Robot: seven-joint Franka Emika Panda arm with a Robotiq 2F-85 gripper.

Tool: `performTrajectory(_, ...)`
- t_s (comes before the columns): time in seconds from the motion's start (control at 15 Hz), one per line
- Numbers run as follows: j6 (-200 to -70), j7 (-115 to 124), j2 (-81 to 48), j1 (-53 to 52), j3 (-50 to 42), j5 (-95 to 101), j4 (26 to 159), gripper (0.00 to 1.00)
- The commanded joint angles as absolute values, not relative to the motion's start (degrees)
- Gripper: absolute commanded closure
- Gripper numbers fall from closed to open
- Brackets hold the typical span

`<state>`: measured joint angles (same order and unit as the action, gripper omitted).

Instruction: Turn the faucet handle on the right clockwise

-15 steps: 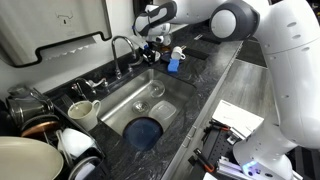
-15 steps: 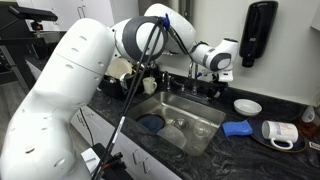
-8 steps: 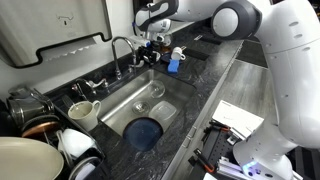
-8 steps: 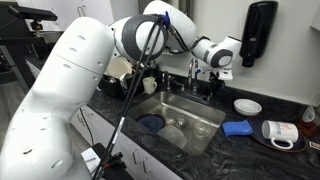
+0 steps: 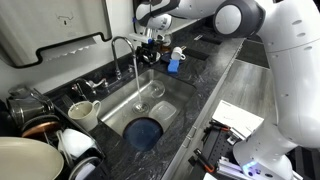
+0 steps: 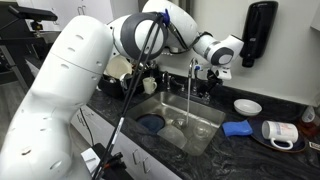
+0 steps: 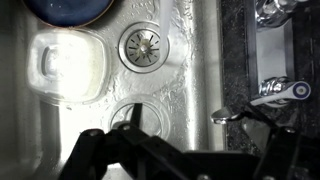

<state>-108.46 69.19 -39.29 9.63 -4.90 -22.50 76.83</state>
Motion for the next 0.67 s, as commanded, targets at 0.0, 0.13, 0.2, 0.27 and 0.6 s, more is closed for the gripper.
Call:
performTrajectory(0.0,-109.23,70.04,-35.98,7.98,-7.14,-18.86,79.69,0.00)
performTrajectory(0.13,-110.10,70.10,-33.67,7.02,-8.40,-15.23,81.37,0.00)
performTrajectory(0.2,-110.56,70.03,-32.30,6.58,-8.91,-13.40,82.37,0.00)
performTrajectory(0.27,-111.10,69.69,-30.69,6.12,-9.29,-11.60,83.55,0.00)
performTrajectory(0.6,-114.14,68.74,-22.61,4.70,-9.30,-6.28,90.48,0.00)
